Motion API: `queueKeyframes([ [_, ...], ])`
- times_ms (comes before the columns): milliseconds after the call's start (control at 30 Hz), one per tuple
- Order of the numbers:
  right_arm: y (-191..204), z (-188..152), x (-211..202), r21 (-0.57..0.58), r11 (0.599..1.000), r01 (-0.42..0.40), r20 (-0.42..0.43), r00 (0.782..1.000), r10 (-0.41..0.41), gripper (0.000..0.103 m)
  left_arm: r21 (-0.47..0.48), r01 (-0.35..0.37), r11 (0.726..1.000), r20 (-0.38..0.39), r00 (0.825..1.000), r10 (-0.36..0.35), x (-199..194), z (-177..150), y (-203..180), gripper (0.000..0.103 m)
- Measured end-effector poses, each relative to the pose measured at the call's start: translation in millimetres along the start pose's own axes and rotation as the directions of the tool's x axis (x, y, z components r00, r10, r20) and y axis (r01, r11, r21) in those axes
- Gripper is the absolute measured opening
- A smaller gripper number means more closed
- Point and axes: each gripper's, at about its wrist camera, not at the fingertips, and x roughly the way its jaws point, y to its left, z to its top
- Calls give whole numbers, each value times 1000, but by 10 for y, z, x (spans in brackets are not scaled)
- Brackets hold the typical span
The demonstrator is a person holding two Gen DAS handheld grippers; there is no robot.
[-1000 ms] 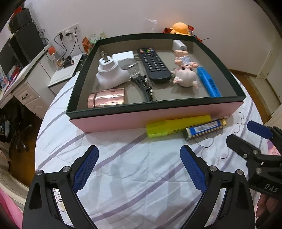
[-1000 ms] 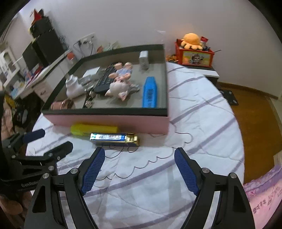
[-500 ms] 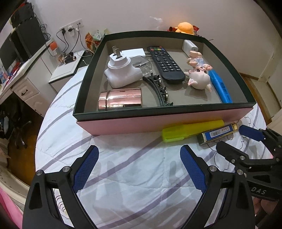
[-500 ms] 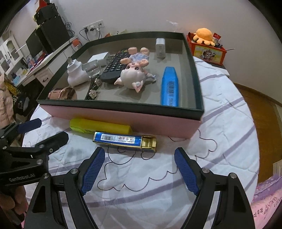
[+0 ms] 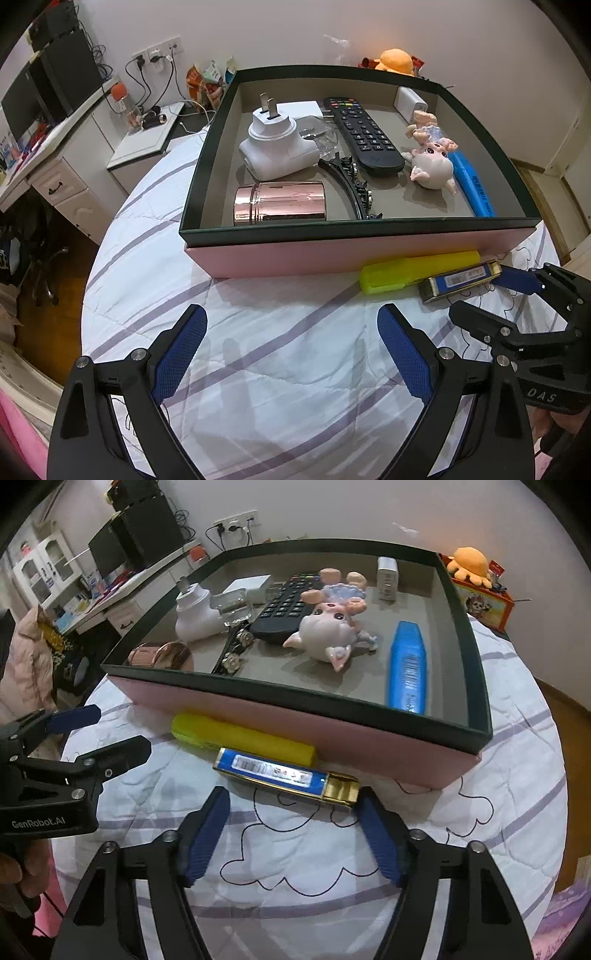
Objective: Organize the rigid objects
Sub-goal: 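Move the right gripper down to the blue-and-gold battery pack, then grasp the blue-and-gold battery pack with the right gripper and lift it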
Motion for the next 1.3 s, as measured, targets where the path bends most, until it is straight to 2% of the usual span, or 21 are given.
queueKeyframes([
  [100, -6, -15, -4, -7, 1000, -7, -2, 1000, 7, 64, -1, 1, 1000, 4, 1000, -1, -15, -6, 6, 95],
  [233, -7, 14, 13, -23, 999, 46, 7, 999, -45, 64, 2, 0, 1000, 3, 1000, 0, -16, -9, 7, 95],
  [367, 14, 58, 61, -62, 997, 36, 2, 999, -36, 65, 2, -1, 1000, 3, 1000, 1, -28, -8, 4, 95],
  [533, 25, 60, 22, -84, 996, -41, -16, 999, 40, 64, 3, -4, 1000, 6, 1000, 4, -35, -9, -1, 95],
  [667, 158, 6, 18, -142, 987, -77, -51, 996, 70, 63, 4, -7, 1000, 9, 1000, 7, -50, -17, -2, 95],
  [967, 152, 88, 101, -147, 989, -26, -15, 1000, 24, 53, -1, -10, 1000, 15, 1000, 10, -87, -49, 33, 95],
  [1100, 202, 100, 89, -159, 986, -45, -27, 999, 41, 41, 3, -9, 1000, 16, 1000, 9, -94, -56, 31, 95],
  [1167, 249, 79, 96, -172, 984, -54, -36, 998, 48, 38, 5, -8, 1000, 16, 1000, 8, -94, -64, 20, 95],
  [1300, 288, 70, 111, -178, 983, -53, -30, 998, 48, 38, 8, -10, 1000, 14, 1000, 10, -91, -69, 14, 95],
])
